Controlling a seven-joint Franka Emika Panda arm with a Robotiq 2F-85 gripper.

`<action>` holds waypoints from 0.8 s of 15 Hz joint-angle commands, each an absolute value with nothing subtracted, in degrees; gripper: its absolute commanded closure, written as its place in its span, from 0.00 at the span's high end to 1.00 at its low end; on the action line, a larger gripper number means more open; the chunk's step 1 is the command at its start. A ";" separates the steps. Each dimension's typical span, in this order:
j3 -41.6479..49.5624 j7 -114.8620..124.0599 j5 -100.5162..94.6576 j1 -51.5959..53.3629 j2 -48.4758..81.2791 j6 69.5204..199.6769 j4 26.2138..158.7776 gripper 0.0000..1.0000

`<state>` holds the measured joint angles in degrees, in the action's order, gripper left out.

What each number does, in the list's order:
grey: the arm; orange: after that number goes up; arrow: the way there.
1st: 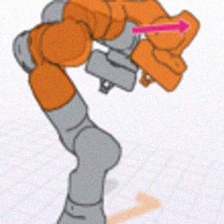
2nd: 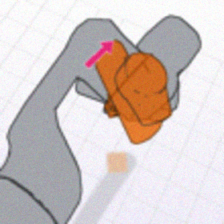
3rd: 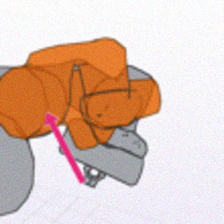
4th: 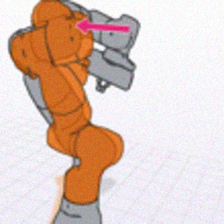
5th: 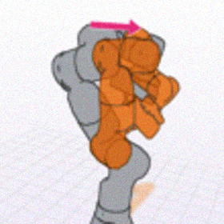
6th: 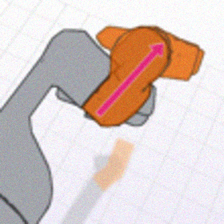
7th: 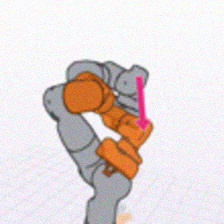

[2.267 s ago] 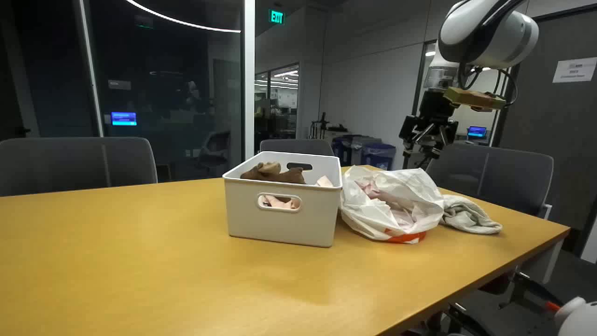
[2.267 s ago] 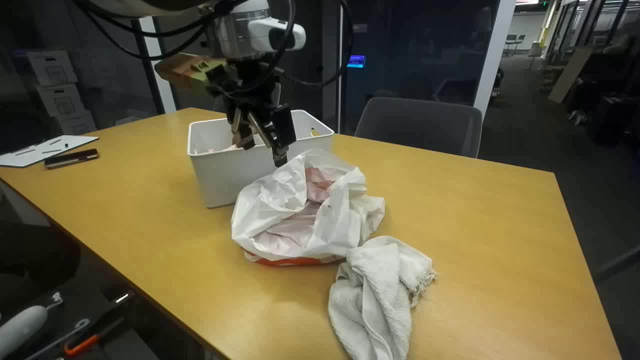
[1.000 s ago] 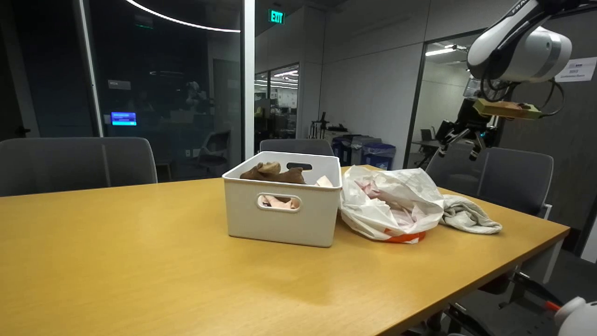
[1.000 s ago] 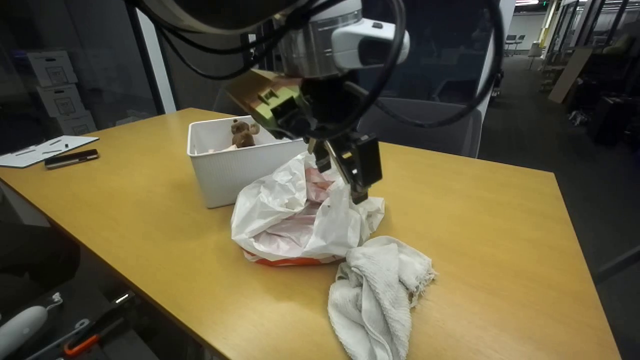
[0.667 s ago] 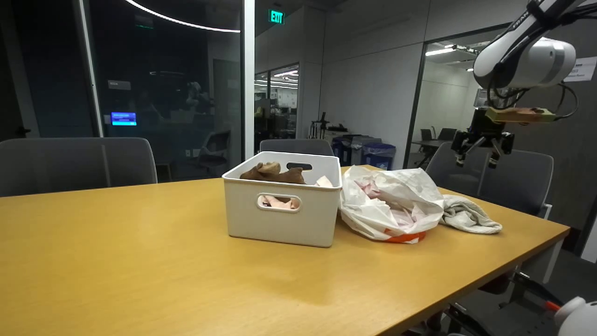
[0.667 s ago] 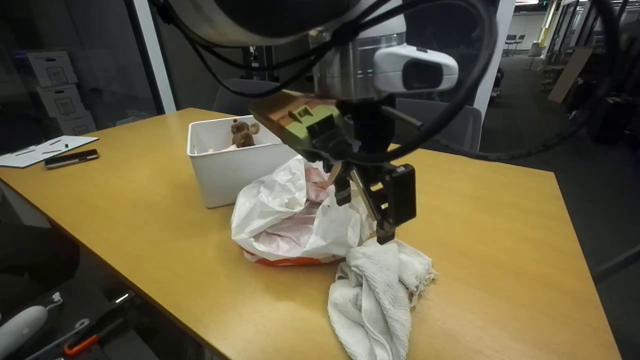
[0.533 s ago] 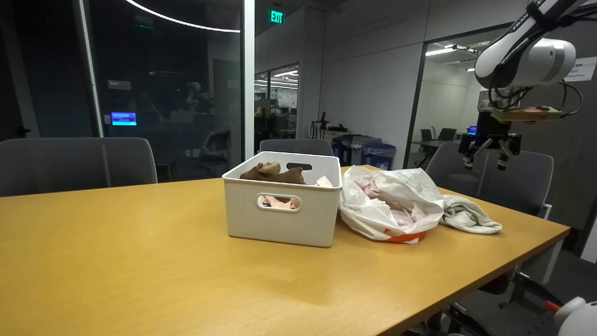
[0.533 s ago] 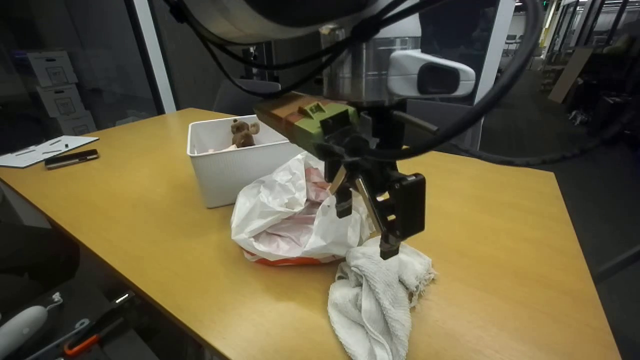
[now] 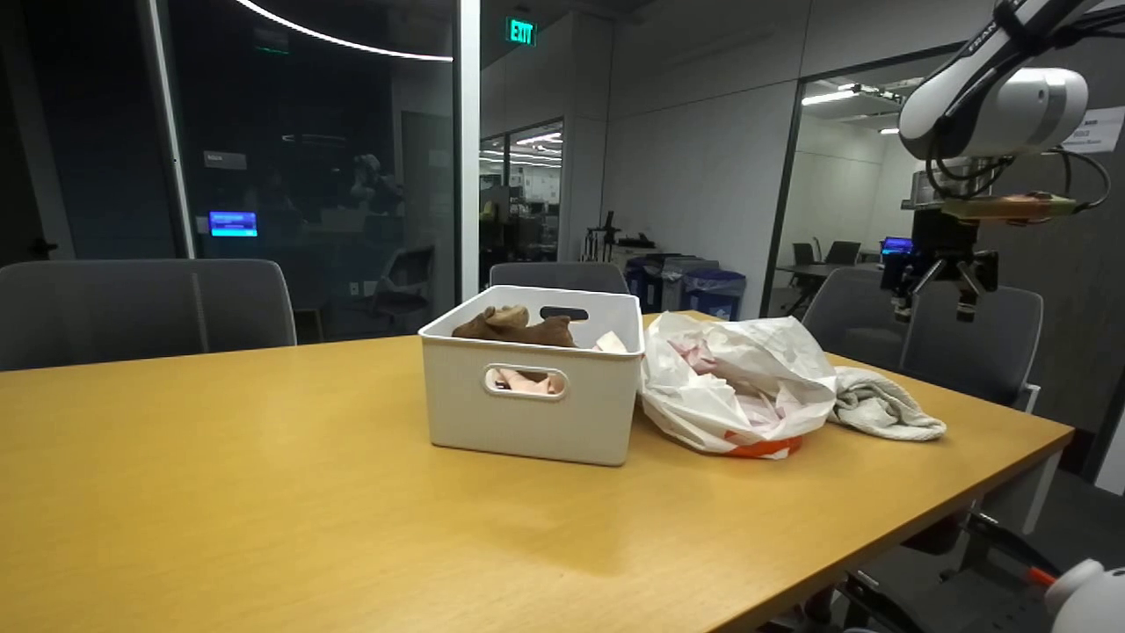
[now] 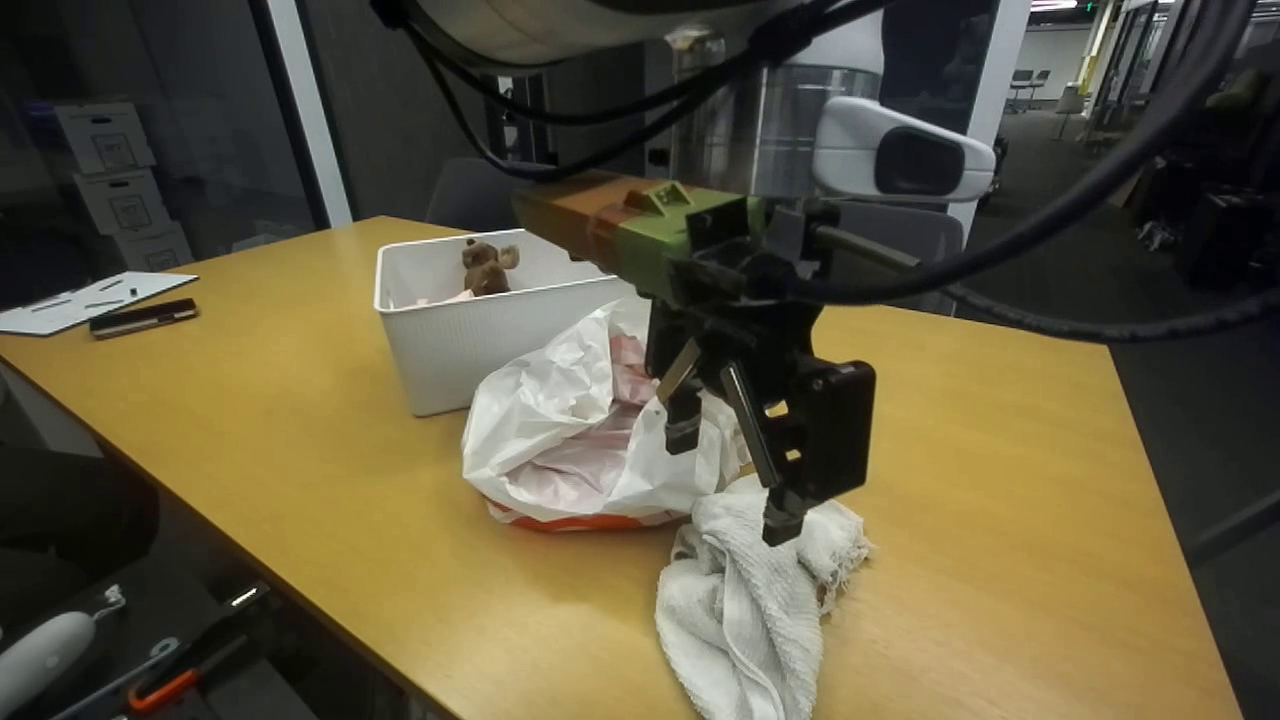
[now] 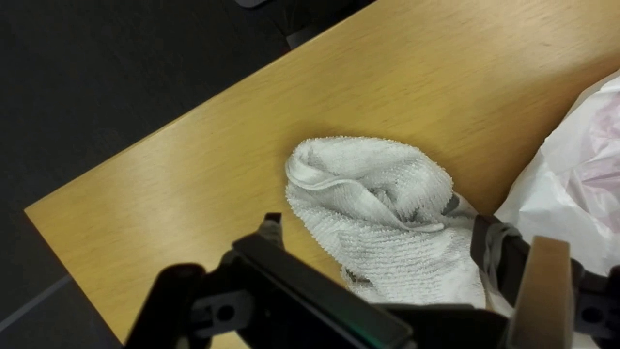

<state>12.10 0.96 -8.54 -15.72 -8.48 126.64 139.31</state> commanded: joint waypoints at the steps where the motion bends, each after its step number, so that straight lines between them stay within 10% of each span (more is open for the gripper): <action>1: 13.75 -4.50 -6.93 -15.20 -3.79 129.10 137.29 1.00; 12: 11.89 -34.19 0.72 -16.27 12.07 137.45 132.78 1.00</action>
<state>13.37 -26.48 -1.80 -15.70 7.26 134.19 135.60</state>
